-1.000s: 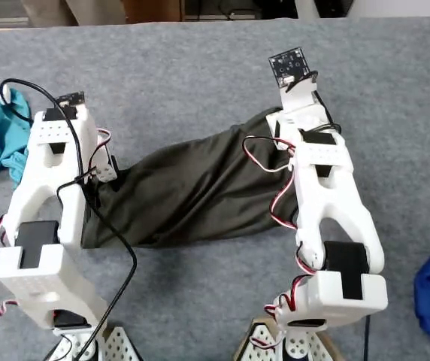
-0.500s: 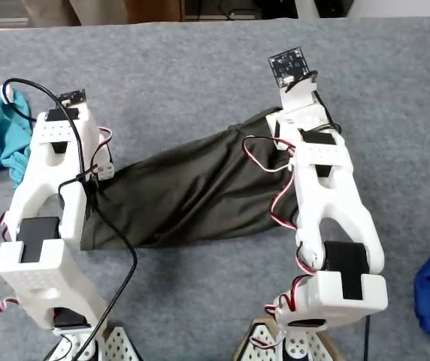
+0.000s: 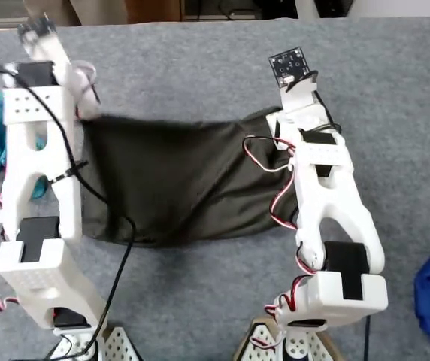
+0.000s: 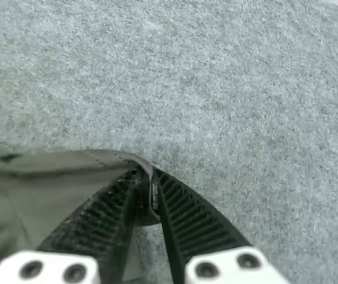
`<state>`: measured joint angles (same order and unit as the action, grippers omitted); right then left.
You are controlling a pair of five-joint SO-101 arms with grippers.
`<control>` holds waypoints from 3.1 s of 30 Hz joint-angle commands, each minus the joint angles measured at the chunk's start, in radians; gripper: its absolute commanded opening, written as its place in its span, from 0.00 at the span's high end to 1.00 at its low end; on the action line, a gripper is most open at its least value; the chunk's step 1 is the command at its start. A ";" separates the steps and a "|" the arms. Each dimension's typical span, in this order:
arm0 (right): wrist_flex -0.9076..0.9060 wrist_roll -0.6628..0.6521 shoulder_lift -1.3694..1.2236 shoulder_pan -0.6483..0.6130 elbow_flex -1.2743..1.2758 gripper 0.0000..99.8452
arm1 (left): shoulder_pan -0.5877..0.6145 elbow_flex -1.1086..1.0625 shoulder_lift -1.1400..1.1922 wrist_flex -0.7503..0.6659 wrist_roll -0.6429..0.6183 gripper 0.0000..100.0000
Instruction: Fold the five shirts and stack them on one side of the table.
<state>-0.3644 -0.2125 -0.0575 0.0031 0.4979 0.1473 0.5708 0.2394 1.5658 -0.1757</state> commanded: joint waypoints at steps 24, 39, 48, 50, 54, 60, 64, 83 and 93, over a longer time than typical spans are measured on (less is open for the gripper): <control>-0.925 -0.011 0.383 0.079 -0.843 1.00 | -0.044 0.135 -0.225 0.183 0.133 0.98; -1.367 -0.219 0.383 -0.021 -0.512 1.00 | -0.215 -0.193 0.179 0.055 0.071 0.98; -1.375 -0.235 0.386 -0.016 -0.444 1.00 | -0.198 -0.190 0.559 0.063 0.077 0.98; -1.375 -0.235 0.386 -0.016 -0.447 1.00 | -0.172 -0.193 0.581 0.100 0.078 0.98; -1.369 -0.236 0.384 -0.016 -0.450 1.00 | -0.089 -0.195 0.581 0.180 0.140 0.98; -1.359 -0.298 0.384 -0.015 -0.450 1.00 | 0.063 -0.321 0.564 0.195 0.270 0.98; -1.349 -0.322 0.384 -0.015 -0.452 1.00 | 0.100 -0.470 0.524 0.195 0.367 0.98; -1.369 -0.511 0.383 -0.015 -0.443 1.00 | 0.025 -0.597 -0.102 0.193 0.562 0.98; -1.338 -0.511 0.383 -0.018 -0.443 1.00 | -0.152 -0.206 0.024 -0.048 0.232 0.98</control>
<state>-1.7208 -0.7112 0.2708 -0.0031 0.0545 0.0368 0.2654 0.1964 1.5750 0.1358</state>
